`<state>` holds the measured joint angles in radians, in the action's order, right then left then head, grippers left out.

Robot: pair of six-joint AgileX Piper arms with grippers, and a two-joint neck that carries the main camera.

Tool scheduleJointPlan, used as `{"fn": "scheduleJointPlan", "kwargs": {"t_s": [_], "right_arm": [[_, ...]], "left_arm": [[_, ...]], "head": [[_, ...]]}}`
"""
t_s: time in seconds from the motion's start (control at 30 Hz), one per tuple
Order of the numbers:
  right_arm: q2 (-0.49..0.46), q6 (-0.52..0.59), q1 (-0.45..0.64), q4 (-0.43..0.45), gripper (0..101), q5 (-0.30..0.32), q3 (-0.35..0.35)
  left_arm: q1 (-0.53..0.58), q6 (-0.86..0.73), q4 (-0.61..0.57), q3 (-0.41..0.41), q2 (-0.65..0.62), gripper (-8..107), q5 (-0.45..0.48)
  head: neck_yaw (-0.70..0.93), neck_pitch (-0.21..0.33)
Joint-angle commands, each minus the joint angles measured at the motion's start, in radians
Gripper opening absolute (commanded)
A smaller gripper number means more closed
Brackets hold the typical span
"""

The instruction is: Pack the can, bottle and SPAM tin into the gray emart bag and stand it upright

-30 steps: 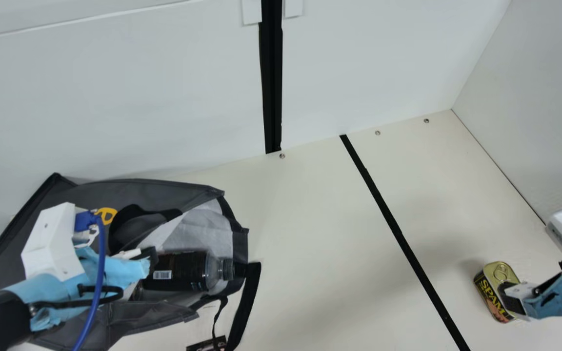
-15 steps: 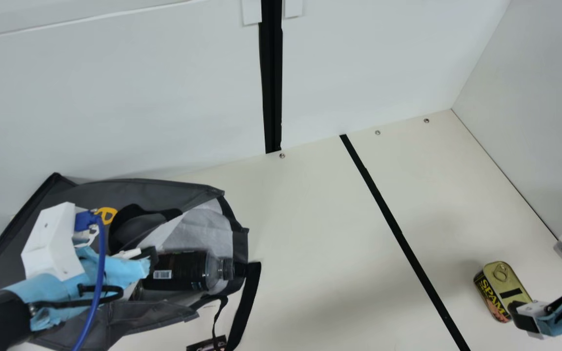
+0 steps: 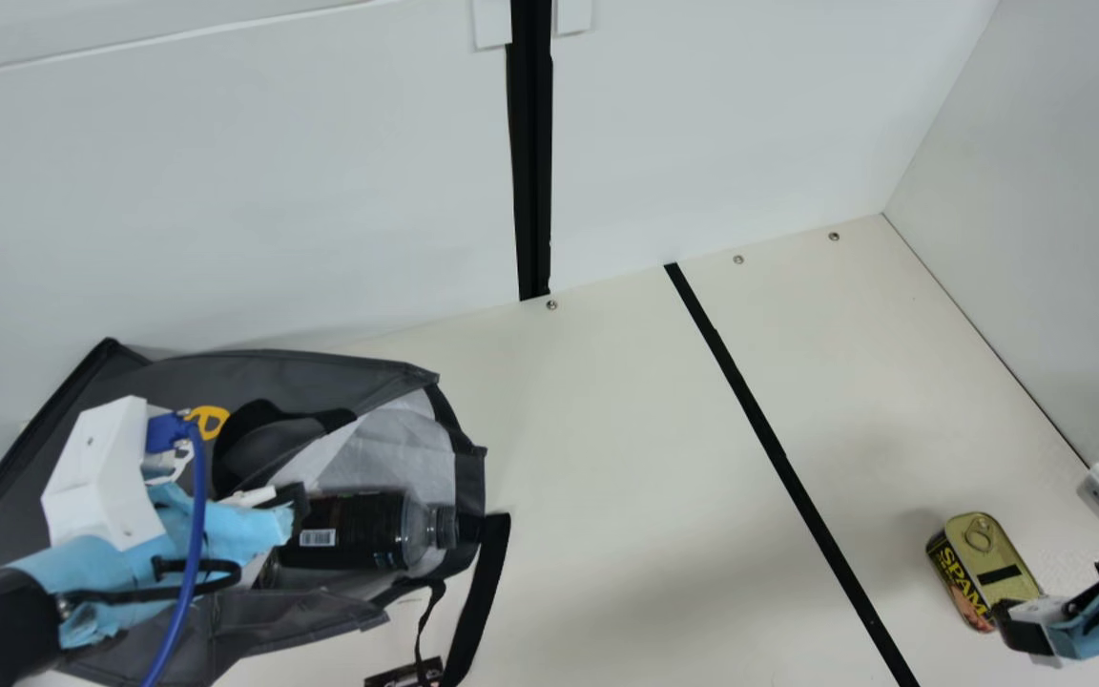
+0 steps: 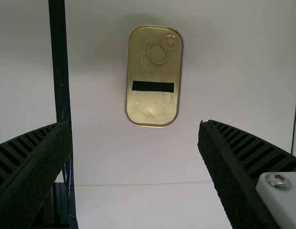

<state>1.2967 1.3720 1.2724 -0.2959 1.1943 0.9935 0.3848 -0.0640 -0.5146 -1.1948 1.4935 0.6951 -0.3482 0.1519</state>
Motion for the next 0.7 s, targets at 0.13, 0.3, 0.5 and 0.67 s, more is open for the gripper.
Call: {"fn": "scheduleJointPlan", "kwargs": {"t_s": [0.13,0.3,0.5,0.67], "right_arm": [[0.029,-0.03,-0.049,0.016,95,-0.076,-0.037],[0.059,-0.056,-0.086,0.027,95,-0.13,-0.061],[0.101,-0.081,-0.121,0.036,95,-0.194,-0.08],[0.141,-0.1,-0.145,0.043,95,-0.242,-0.086]], "left_arm": [[0.0,0.0,0.0,0.0,0.0,-8,0.0],[0.0,0.0,0.0,0.0,0.0,-8,0.0],[0.0,0.0,0.0,0.0,0.0,-8,0.0],[0.0,0.0,0.0,0.0,0.0,-8,0.0]], "head": [[-0.001,0.023],[-0.001,0.023],[-0.001,0.023],[-0.001,0.023]]}}
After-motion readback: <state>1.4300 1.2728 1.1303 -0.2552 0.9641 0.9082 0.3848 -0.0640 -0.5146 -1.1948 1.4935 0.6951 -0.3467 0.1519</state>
